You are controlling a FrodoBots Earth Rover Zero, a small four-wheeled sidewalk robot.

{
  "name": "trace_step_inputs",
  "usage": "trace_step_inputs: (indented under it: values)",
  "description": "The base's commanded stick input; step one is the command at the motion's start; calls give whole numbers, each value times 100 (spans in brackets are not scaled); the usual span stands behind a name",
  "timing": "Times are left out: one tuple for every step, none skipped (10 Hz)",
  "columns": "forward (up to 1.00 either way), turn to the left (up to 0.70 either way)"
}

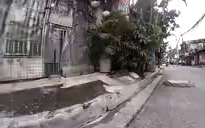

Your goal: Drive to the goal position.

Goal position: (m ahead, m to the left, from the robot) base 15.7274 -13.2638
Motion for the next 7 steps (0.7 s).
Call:
trace_step_inputs:
  values:
    - [0, 45]
    - [0, 45]
    - [0, 45]
    - [0, 45]
    - [0, 45]
    - [0, 45]
    - [0, 45]
